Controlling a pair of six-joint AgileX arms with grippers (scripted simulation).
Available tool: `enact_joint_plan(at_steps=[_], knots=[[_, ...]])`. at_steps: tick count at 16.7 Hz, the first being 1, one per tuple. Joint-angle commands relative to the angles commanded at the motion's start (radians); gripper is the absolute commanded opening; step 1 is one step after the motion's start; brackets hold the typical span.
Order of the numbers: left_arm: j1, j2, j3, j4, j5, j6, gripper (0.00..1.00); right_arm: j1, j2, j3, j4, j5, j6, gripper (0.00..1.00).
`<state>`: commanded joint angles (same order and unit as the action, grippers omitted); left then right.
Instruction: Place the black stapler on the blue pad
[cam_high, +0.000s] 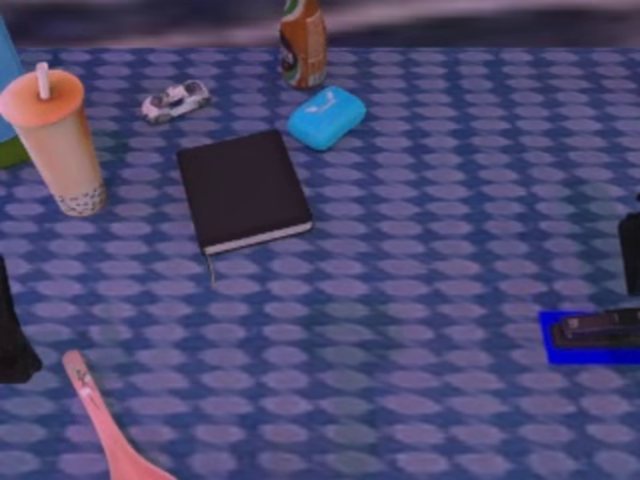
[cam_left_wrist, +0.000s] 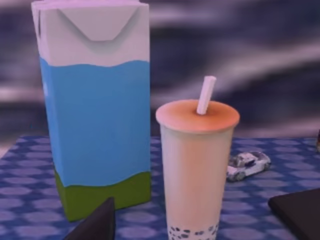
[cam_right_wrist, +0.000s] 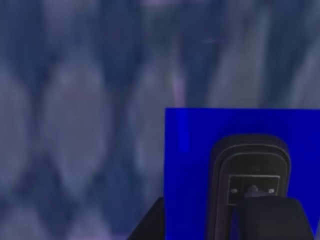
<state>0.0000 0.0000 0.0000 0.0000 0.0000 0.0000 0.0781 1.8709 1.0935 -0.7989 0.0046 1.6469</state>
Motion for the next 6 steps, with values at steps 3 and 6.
enact_joint_plan(at_steps=[3, 6], knots=[[0.0, 0.0, 0.0, 0.0, 0.0, 0.0, 1.0, 0.0, 0.0, 0.0, 0.0, 0.0, 0.0, 1.0], [0.0, 0.0, 0.0, 0.0, 0.0, 0.0, 1.0, 0.0, 0.0, 0.0, 0.0, 0.0, 0.0, 1.0]])
